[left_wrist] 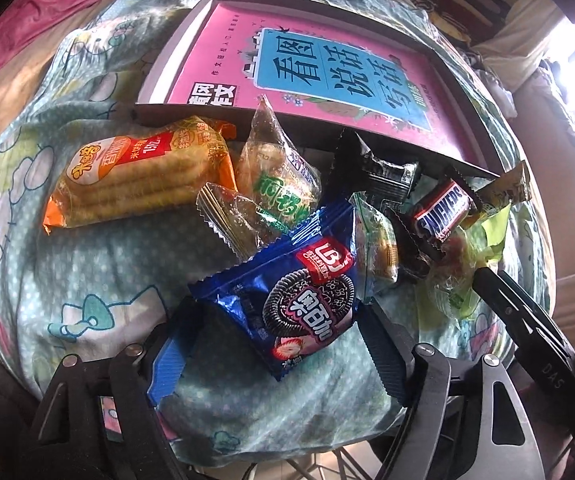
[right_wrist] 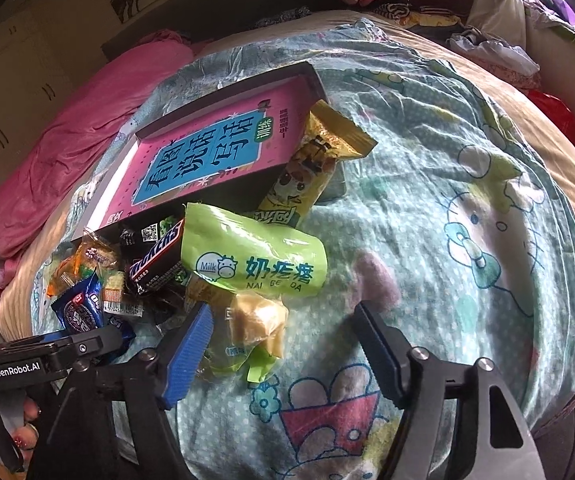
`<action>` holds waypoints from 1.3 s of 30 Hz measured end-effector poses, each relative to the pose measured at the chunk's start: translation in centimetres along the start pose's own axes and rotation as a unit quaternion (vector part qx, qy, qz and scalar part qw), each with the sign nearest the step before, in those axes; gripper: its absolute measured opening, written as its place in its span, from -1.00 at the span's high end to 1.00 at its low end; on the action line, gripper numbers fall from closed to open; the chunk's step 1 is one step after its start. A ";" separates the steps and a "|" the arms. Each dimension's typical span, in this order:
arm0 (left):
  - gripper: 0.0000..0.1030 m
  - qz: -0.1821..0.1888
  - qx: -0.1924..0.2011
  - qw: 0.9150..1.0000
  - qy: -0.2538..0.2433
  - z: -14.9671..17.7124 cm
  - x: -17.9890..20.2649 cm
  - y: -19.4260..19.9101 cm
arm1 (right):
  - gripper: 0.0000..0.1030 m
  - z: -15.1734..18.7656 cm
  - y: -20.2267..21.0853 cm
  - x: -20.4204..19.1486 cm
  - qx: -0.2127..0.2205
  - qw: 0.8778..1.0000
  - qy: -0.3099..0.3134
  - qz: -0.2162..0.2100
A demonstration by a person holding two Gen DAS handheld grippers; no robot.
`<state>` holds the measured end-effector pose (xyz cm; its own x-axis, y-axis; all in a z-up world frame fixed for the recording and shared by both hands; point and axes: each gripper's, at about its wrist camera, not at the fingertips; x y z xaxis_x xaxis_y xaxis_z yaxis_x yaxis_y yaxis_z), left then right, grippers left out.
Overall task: Organize snacks
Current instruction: 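Grasp the green milk-candy bag with the right tool while the left tool grasps the blue cookie packet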
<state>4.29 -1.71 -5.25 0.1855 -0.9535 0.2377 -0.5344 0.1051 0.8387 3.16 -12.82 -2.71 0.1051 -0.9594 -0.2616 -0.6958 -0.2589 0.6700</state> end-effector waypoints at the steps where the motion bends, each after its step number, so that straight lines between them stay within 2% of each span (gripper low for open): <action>1: -0.54 0.000 0.000 1.000 0.000 -0.3 0.2 -0.3 | -0.28 0.0 -0.1 0.0 0.000 1.000 0.000 -0.006; 3: -0.49 0.001 0.001 1.000 -0.001 -0.3 0.3 -0.4 | -0.13 0.0 -0.3 0.1 -0.002 1.000 0.003 -0.012; 6: -0.44 0.004 0.003 1.000 -0.004 -0.3 0.3 -0.4 | -0.05 0.1 -0.4 0.0 -0.003 1.000 0.013 -0.014; 14: -0.44 -0.006 0.002 1.000 -0.005 -0.1 0.4 -1.0 | 0.01 0.3 -1.2 -0.9 -0.009 0.999 0.051 -0.010; 20: -0.41 -0.016 0.005 1.000 -0.012 -0.6 1.2 -1.9 | 0.17 0.4 -1.4 -0.9 -0.004 0.998 0.059 -0.024; 23: -0.20 -0.021 0.008 1.000 -0.015 -0.7 1.2 -2.0 | 0.28 0.3 -0.9 -0.9 -0.001 0.998 0.060 -0.028; 25: 0.08 -0.023 0.010 1.000 -0.013 -0.9 0.9 -1.8 | 0.31 0.2 -0.5 -1.0 0.002 0.998 0.064 -0.029; 30: 0.18 -0.004 0.009 1.000 0.000 -1.2 0.2 -1.6 | 0.32 0.1 -0.2 -0.8 0.003 0.998 0.057 -0.031; 39: 0.22 0.019 0.009 1.000 -0.004 -1.0 -0.2 -0.5 | 0.32 -0.3 1.1 -0.5 0.019 0.998 0.046 -0.030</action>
<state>5.28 -1.26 -5.24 0.1587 -0.9508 0.2659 -0.5550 0.1369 0.8205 2.51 -12.63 -1.64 0.2111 -0.9489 -0.2345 -0.7126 -0.3137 0.6276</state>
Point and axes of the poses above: each gripper's, at about its wrist camera, not at the fingertips, and y roughly against the way its jaws point, x to its right, z to its underside, and after that the axes turned 13 degrees about x, right-handed
